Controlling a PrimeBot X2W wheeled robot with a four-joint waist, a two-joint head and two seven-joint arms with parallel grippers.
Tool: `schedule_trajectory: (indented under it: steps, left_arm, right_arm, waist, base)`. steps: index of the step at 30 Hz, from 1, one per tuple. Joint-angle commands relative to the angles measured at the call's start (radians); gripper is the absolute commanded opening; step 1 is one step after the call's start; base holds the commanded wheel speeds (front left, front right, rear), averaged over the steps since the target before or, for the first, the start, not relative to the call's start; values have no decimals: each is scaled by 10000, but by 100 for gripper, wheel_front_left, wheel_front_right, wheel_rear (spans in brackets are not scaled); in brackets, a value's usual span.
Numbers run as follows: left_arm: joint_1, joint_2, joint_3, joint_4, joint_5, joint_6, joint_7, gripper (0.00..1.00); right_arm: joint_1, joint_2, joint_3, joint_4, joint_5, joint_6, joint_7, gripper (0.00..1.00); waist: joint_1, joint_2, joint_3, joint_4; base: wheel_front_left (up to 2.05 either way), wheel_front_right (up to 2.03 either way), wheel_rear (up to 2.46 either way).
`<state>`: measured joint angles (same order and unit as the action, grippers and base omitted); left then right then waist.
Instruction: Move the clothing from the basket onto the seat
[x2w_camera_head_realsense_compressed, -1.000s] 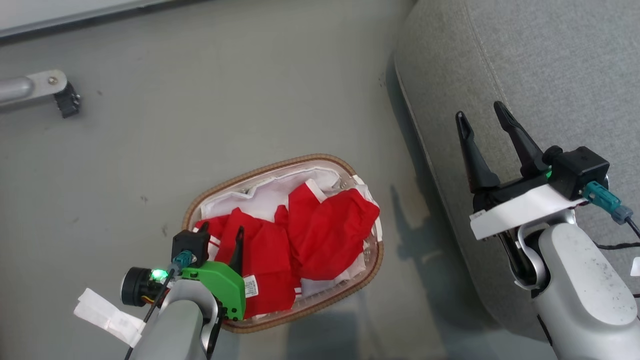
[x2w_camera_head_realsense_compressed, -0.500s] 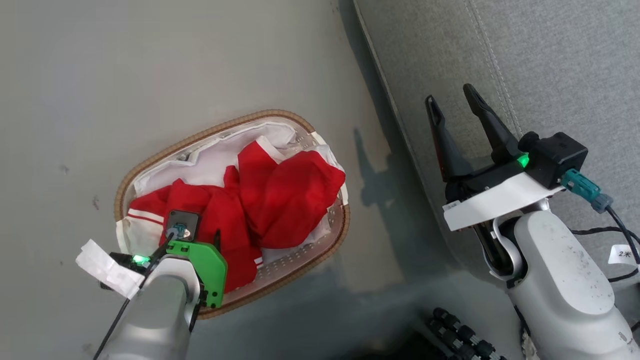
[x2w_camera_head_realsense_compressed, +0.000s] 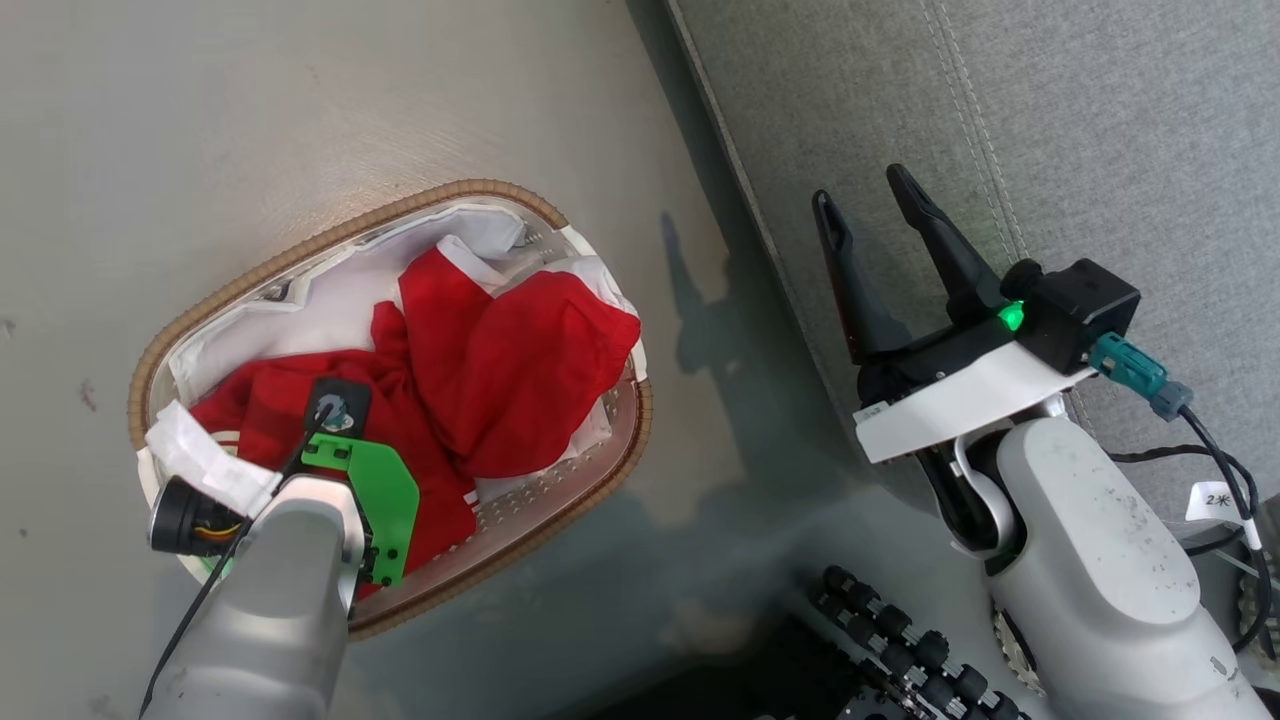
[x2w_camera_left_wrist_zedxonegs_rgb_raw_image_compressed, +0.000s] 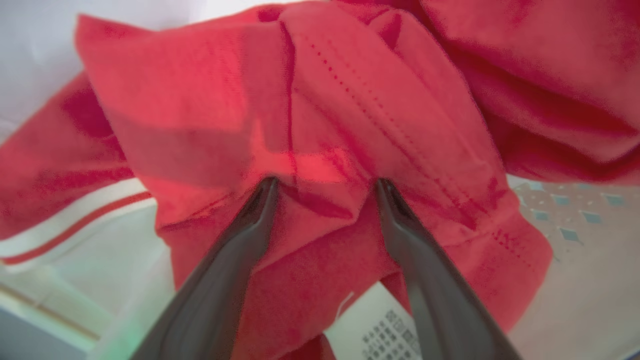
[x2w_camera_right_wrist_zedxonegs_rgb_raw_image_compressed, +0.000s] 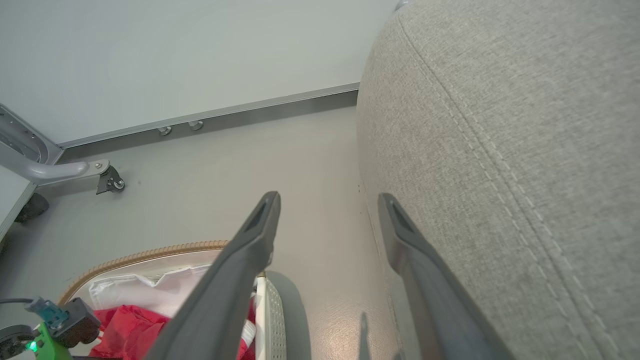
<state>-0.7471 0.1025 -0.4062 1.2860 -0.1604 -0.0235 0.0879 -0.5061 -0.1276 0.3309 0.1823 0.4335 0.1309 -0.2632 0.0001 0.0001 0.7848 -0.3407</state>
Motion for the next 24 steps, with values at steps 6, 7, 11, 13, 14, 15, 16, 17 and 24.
schedule_trajectory:
  steps: [6,7,11,13,14,15,16,17,24]
  left_arm:
    - [168,26,-196,50,-18,-316,557,0]
    - [212,-2,-205,48,-47,-344,485,0]
    - [405,-131,-155,9,-242,-444,-106,0]
    - [514,-203,-160,-57,-339,-474,-599,0]
    - [604,-242,-154,-79,-377,-476,-870,0]
    - [692,-274,-180,-90,-386,-477,-1097,0]
    - [805,-317,-180,-89,-457,-493,-1347,0]
    - [905,-353,-166,-88,-522,-521,-1537,0]
    - [1507,-505,-196,-295,-1068,-807,-2842,0]
  right_arm:
    - [-132,43,111,115,60,-3,-21,100]
    - [-110,43,114,132,54,-3,-20,100]
    - [50,17,76,225,67,-3,-21,100]
    - [152,-12,71,296,46,-5,-21,100]
    - [213,-28,67,327,32,-3,-21,100]
    - [265,-38,56,361,20,-5,-21,100]
    - [327,-60,74,395,1,-5,-20,100]
    - [376,-85,68,430,-18,-5,-21,100]
    - [876,-311,-51,676,-123,-5,-20,100]
  waist:
    - [-1,-1,-132,-20]
    - [-1,-1,-193,-8]
    - [-1,-1,-619,90]
    - [-1,-1,-913,166]
    - [-1,-1,-1089,224]
    - [-1,-1,-1257,281]
    - [-1,-1,-1442,344]
    - [-1,-1,-1608,410]
    - [-1,-1,-2869,1061]
  base:
    - [0,0,0]
    - [0,0,0]
    - [0,0,0]
    - [0,0,0]
    - [0,0,0]
    - [0,0,0]
    - [0,0,0]
    - [0,0,0]
    - [0,0,0]
